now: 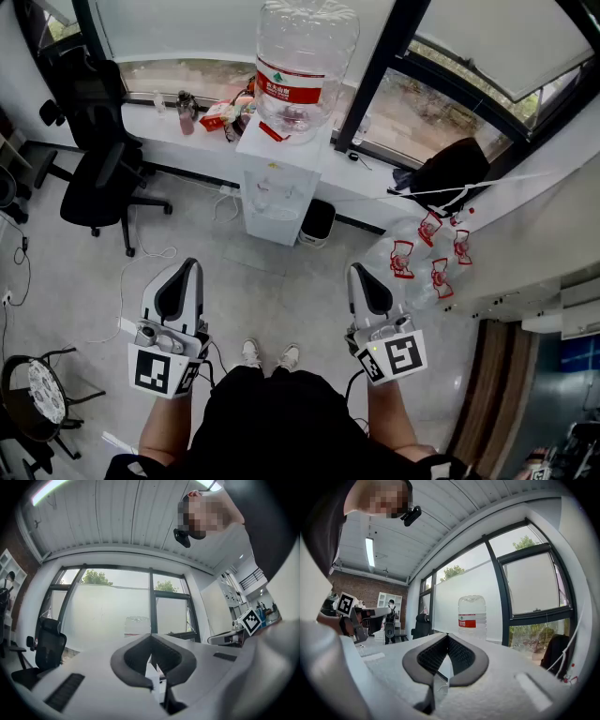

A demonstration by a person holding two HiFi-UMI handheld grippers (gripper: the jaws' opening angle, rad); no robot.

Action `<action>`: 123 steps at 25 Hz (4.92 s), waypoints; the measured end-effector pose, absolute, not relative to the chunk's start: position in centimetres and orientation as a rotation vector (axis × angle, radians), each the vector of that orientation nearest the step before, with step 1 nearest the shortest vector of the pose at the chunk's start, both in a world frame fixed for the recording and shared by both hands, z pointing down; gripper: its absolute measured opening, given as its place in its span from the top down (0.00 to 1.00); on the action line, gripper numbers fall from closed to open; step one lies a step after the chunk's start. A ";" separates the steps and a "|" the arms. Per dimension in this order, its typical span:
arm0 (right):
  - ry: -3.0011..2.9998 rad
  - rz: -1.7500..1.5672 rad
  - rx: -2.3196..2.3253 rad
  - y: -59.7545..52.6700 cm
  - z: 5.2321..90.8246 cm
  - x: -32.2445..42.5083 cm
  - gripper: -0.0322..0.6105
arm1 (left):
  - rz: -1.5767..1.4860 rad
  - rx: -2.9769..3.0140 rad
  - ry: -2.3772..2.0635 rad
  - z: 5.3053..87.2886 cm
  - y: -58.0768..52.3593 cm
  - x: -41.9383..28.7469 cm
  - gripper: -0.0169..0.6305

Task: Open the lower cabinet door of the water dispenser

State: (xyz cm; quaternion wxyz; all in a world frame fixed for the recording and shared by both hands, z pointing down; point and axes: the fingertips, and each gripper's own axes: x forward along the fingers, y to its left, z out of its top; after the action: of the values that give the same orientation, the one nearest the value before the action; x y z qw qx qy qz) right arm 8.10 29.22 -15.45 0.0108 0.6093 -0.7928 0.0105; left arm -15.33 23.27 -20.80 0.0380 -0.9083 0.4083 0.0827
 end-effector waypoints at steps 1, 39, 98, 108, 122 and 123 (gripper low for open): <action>-2.476 0.031 1.899 29.2 -15.5 8.1 0.94 | 0.252 -2.783 1.254 -20.8 23.3 -15.3 0.96; -2.529 0.204 1.854 22.4 -11.7 12.8 0.94 | 0.211 -2.824 1.281 -18.4 15.5 -10.0 0.96; -2.482 0.351 1.764 1.1 5.3 15.1 0.94 | 0.052 -2.964 1.233 -0.2 -4.6 -3.4 0.96; -2.395 0.323 1.809 -0.5 13.4 14.8 0.94 | 0.067 -3.003 1.161 7.4 -5.8 -5.1 0.96; -2.502 0.313 1.696 -1.5 29.7 17.0 0.94 | 0.126 -2.874 1.269 22.6 -6.9 -5.2 0.96; -2.510 0.315 1.683 -1.4 31.0 16.8 0.94 | 0.129 -2.866 1.276 23.8 -6.9 -5.5 0.96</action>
State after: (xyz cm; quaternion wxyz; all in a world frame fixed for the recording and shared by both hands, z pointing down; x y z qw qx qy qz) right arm 16.80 -1.45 30.96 0.0516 0.5533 -0.8249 0.1035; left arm -5.52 -6.94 23.81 0.0009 -0.9128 0.4063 0.0410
